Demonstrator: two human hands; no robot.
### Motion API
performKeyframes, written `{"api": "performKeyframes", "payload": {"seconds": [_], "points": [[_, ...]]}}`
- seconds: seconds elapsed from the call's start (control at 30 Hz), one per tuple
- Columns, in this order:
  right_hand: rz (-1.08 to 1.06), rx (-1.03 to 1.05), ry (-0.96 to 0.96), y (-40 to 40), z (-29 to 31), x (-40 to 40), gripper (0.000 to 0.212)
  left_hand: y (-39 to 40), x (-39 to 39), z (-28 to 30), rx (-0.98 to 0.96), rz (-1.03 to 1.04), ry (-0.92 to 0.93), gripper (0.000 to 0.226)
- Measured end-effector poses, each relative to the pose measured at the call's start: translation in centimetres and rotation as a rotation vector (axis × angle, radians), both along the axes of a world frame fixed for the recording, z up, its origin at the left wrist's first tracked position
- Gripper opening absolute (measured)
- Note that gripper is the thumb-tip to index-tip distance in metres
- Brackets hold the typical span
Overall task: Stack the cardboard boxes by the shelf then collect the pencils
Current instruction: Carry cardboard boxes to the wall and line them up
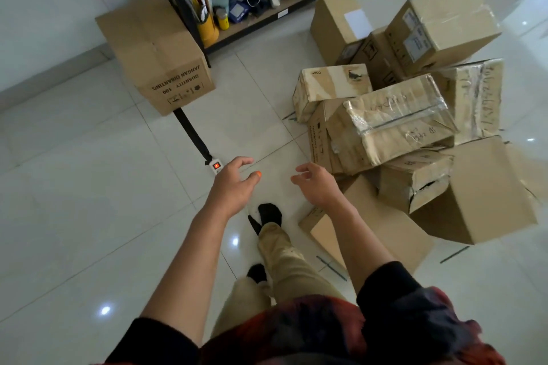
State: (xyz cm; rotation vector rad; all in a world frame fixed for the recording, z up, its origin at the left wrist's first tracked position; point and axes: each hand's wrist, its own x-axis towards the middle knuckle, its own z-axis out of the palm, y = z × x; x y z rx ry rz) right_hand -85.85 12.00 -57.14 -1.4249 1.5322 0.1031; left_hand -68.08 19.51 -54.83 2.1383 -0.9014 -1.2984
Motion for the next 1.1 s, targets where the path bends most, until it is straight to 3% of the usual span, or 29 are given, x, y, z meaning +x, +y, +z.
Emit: {"api": "performKeyframes", "payload": {"seconds": [0.13,0.43,0.63,0.9,1.1], "points": [[-0.053,-0.031,-0.025,4.9,0.5,-1.3,0.039,4.9,-2.1,0.2,0.033,-0.118,-0.008,0.038],[-0.064,-0.007,-0.056,14.4,2.6,-8.2,0.040,14.6,-6.8,1.1,0.058,-0.103,-0.005,0.038],[-0.164,0.002,-0.003,15.7,2.9,-14.9,0.037,15.2,-12.6,1.2,0.063,-0.159,0.042,0.037],[-0.087,0.045,0.006,15.4,0.8,-22.7,0.039,13.8,-20.7,0.1,0.098,-0.258,-0.009,0.038],[-0.086,0.059,0.007,15.2,-1.2,-32.6,0.037,11.5,-33.0,-4.0,0.156,-0.267,0.084,0.038]]}}
